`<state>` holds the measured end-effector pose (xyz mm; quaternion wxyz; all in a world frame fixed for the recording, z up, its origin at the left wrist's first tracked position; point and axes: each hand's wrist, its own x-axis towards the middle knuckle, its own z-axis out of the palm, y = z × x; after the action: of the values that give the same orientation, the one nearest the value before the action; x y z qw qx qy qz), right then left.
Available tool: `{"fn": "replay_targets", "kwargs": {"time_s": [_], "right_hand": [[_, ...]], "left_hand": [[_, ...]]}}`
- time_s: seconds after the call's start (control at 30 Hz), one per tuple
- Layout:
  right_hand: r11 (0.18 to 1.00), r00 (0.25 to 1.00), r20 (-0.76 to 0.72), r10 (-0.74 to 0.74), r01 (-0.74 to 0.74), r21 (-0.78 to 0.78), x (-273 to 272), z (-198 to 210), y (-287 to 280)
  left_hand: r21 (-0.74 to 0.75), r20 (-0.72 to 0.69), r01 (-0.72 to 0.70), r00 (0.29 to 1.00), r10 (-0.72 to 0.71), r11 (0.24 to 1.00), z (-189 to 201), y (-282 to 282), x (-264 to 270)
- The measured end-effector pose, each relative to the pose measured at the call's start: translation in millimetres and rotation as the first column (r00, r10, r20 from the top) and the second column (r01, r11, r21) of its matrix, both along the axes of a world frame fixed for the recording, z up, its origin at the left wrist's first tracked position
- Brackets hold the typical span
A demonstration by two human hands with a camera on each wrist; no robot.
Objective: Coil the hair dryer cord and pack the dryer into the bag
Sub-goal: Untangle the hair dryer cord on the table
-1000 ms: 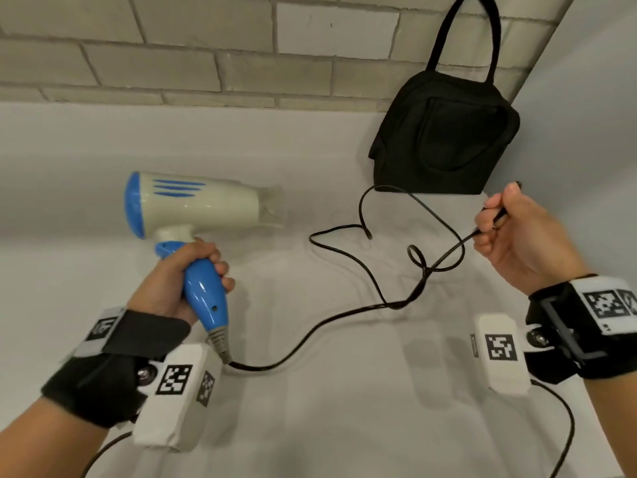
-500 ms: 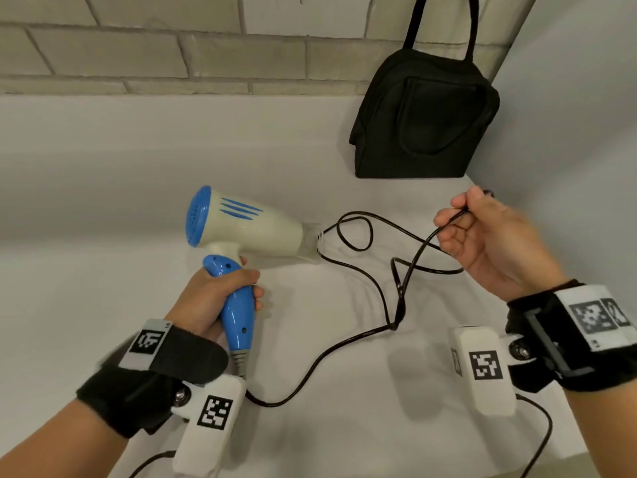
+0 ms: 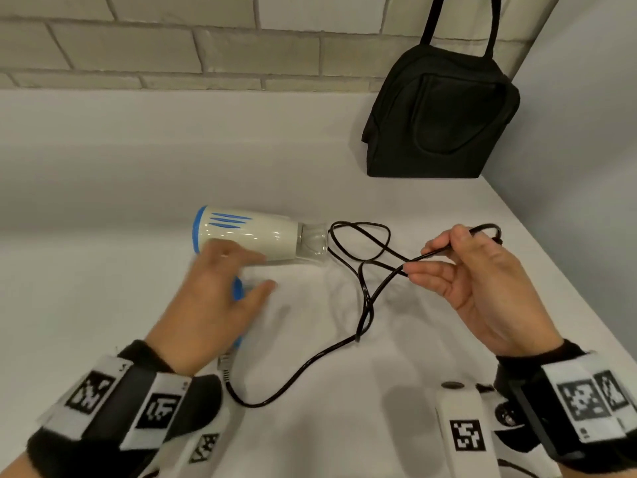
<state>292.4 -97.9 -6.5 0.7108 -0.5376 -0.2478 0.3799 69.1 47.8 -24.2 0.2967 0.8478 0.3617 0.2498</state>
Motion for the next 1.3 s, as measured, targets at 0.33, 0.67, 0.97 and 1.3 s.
{"fn": "replay_targets", "kwargs": {"time_s": [0.33,0.67,0.97,1.3], "right_hand": [[0.999,1.0,-0.011,0.016,-0.016,-0.049,-36.9,-25.7,-8.2],[0.966,0.98,0.177,-0.093,0.132,-0.221,-30.8,-14.6,-6.3],[0.935,0.888,-0.347,-0.301,0.205,-0.288,4.4,-46.8,-16.8],[0.96,0.285,0.937,0.202,0.13,-0.247,-49.4,2.9,-9.2]], "left_hand": [[-0.621,0.34,0.383,0.918,-0.206,0.684,-8.9,-45.3,68.6],[-0.221,0.327,0.216,0.935,-0.136,0.951,3.3,-39.6,62.9],[-0.539,0.826,0.478,0.458,0.327,0.693,50.7,-4.1,32.0],[-0.254,0.706,0.476,0.686,-0.175,0.842,94.2,-44.9,55.4]]}}
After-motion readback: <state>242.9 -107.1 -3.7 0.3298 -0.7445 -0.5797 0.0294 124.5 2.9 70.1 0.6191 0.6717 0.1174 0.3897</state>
